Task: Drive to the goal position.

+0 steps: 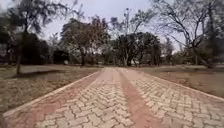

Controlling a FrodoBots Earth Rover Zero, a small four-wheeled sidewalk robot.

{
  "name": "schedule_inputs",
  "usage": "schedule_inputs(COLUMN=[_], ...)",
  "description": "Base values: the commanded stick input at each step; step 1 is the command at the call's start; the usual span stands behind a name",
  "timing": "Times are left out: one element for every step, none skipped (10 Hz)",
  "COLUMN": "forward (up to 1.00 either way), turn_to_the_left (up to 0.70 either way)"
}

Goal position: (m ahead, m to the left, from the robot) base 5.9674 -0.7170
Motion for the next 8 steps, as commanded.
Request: schedule_inputs(forward=[0.7, 0.7, 0.7, 0.7, 0.7, 0.7, 0.7, 0.7], turn_to_the_left=[0.0, 0.0, 0.0, 0.0, 0.0, 0.0, 0.0, 0.0])
